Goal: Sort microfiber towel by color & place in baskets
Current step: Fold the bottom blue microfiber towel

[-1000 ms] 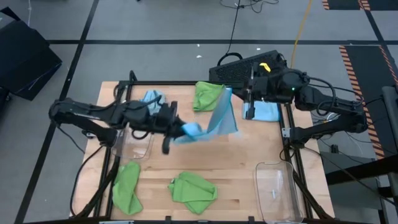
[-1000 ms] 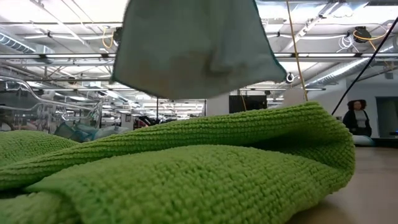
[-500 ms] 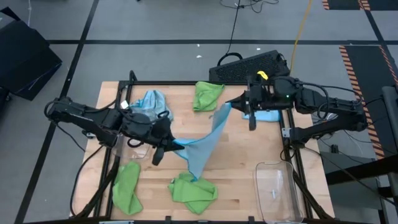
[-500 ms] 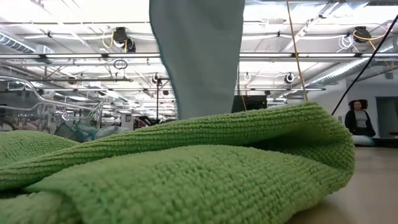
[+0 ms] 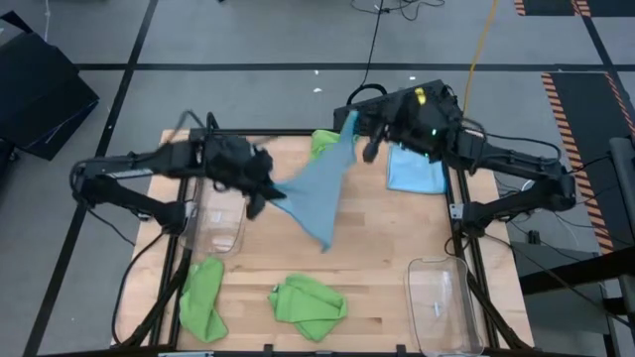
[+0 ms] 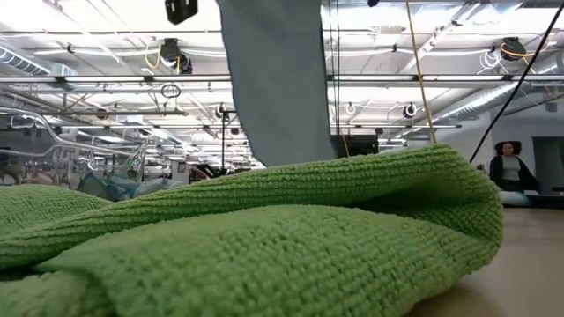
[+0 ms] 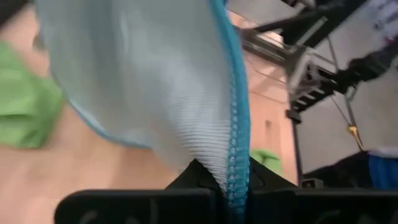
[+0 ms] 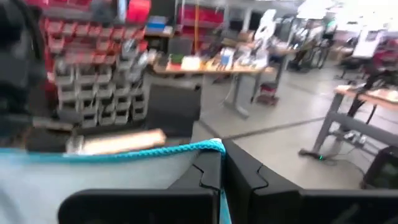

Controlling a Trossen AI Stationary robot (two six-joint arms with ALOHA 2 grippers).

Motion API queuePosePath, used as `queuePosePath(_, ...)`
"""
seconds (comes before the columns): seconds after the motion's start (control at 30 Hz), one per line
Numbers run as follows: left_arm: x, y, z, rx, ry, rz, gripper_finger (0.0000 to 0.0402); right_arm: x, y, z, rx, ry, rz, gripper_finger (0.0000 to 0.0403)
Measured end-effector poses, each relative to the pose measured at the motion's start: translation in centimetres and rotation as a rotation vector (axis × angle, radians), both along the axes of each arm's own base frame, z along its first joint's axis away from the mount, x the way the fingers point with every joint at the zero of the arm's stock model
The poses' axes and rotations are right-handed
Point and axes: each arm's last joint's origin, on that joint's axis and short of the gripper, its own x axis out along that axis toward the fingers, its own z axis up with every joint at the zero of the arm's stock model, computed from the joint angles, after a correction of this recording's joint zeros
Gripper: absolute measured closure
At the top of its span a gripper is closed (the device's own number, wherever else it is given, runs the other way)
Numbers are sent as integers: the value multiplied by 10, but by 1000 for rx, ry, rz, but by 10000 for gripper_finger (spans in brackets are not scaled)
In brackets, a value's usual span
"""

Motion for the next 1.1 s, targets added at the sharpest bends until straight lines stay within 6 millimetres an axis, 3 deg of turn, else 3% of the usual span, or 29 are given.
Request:
queuePosePath(0.17,-29,27,37,-1,26,70,394,-4,-23,17,-30,-73,-31,403)
queuePosePath(0.27,-41,28,57,40,-12,73,394,-7,-22,13,-26,-4,-16,403)
queuePosePath(0.37,-39,25,58,36,-15,65,394,-12,-13,1,38,136,8,403)
queuePosePath(0.5,-17,13,34,37,49,53,394,-16,3,-18,165,314,44,403)
queuePosePath(0.6,9,0,0,1,107,11,394,-18,18,-31,224,456,90,403)
queuePosePath(0.77,42,-34,-55,-138,187,-110,394,-27,46,-51,299,702,165,403)
queuePosePath(0.87,51,-56,-79,-205,288,-141,394,-35,60,-59,339,827,213,403)
queuePosePath(1.1,69,-102,-97,-274,312,-219,394,-48,87,-68,467,1006,455,403)
